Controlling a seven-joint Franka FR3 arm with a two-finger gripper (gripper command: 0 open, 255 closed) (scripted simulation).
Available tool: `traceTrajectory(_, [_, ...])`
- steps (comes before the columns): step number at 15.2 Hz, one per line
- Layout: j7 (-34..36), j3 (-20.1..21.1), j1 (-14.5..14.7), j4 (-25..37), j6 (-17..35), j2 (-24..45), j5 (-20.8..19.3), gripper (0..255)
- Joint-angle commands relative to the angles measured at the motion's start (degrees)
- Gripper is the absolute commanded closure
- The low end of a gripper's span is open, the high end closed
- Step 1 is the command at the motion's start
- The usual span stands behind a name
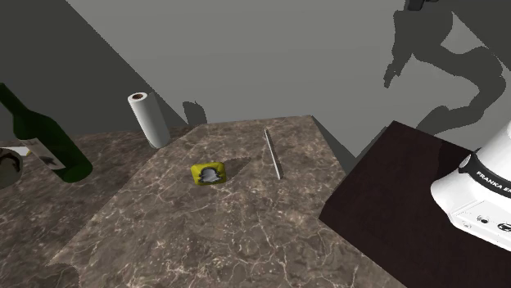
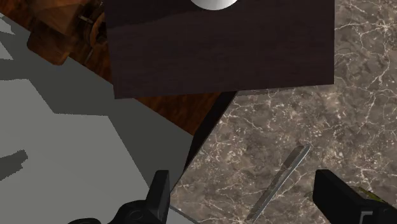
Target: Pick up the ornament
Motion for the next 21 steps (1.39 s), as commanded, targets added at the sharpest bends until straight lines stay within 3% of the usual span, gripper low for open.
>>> traceTrajectory(1, [0.0,0.0,0.0,0.0,0.0,0.0,0.0,0])
traceTrajectory(11, [-3.6,2.8,4.8,1.9,16.5,18.3,2.1,0])
traceTrajectory(21, [-6.9,6.5,8.8,9.9,28.5,38.1,2.5,0])
